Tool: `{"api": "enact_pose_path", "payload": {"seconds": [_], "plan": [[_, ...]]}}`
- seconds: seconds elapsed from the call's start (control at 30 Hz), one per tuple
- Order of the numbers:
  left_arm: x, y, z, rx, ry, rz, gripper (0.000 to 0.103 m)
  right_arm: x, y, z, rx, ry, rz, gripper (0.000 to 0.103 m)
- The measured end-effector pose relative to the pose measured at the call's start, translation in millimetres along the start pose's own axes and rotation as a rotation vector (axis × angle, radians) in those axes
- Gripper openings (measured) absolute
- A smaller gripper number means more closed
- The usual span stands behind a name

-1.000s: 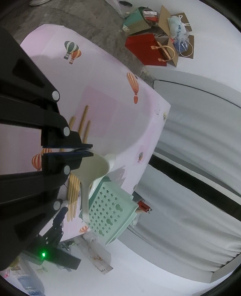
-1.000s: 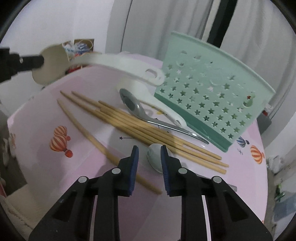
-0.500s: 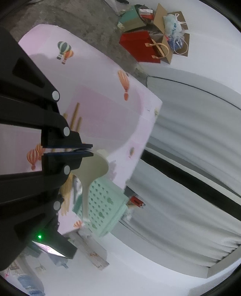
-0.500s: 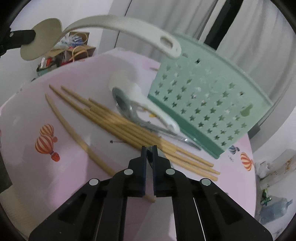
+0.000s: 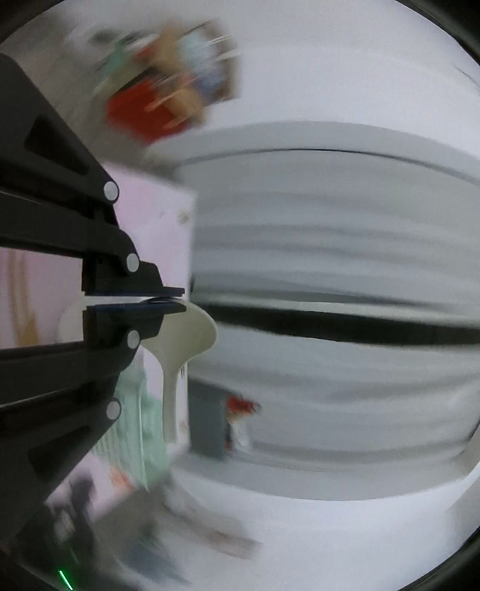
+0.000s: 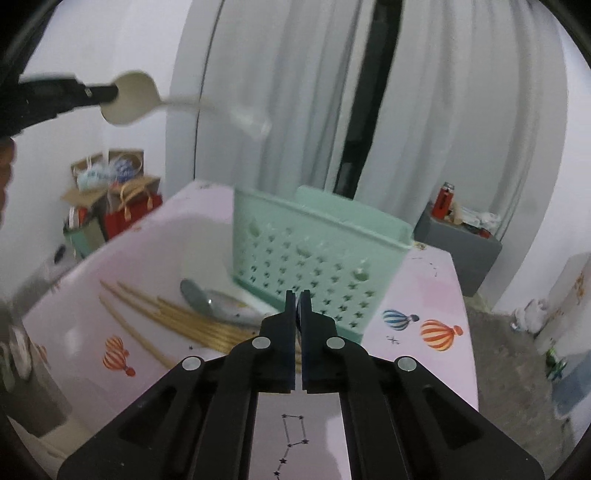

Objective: Organize utensils
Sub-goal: 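Lower the ladle into the green holder with the left tool while the right tool grasps the grey spoon, then insert the grey spoon into the green holder and open the right tool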

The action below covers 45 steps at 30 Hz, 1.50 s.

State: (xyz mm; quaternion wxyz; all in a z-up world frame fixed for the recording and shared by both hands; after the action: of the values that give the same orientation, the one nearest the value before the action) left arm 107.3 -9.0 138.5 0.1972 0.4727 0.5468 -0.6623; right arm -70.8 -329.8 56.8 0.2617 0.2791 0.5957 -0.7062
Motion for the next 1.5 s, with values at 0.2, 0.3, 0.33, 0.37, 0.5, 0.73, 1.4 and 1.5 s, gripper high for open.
{"api": "enact_pose_path", "payload": {"seconds": [0.2,0.3,0.33,0.37,0.5,0.73,1.4,1.5], "plan": [[-14.3,26.2,43.4,-0.179,0.28,-0.007,0.002,3.9,-2.9,6.7,0.002,0.031,0.016,0.001],[-15.5,45.0,66.8,-0.252,0.435,-0.025,0.002,7.0,-3.6,8.3,-0.005,0.043,0.022,0.001],[-15.7,51.0,74.5,-0.264,0.477,-0.034,0.002,7.3,-4.9,10.0,-0.007,0.048,0.026,0.001],[-15.9,55.3,78.8,-0.265,0.496,-0.043,0.002,7.9,-5.1,12.1,-0.008,0.052,0.03,0.001],[-25.8,79.1,89.4,-0.18,0.473,-0.125,0.006,5.5,-10.3,20.1,-0.02,0.076,0.045,0.001],[-38.5,70.2,68.0,0.106,0.122,-0.101,0.056,7.3,-16.6,38.8,-0.047,0.123,0.051,0.001],[90.3,38.9,9.3,0.17,-0.153,-0.247,0.08,-108.4,-77.7,113.4,-0.49,0.266,0.296,0.0],[105.2,36.7,5.0,0.166,-0.169,-0.265,0.083,-124.4,-73.2,118.1,-0.513,0.278,0.312,0.0]]}}
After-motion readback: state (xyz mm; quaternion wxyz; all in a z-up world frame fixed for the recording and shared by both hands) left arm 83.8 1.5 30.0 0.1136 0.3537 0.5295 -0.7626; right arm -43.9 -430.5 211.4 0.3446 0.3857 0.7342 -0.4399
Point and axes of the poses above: each gripper's, at about its wrist camera, not at the fingertips, and y roughly the way its jaws point, z to its right, x to its underside, the point moved 3 cm from there along y, roughly the way its jaws point, and after that the axes turned 14 degrees about -z, right-handed, at the moved point
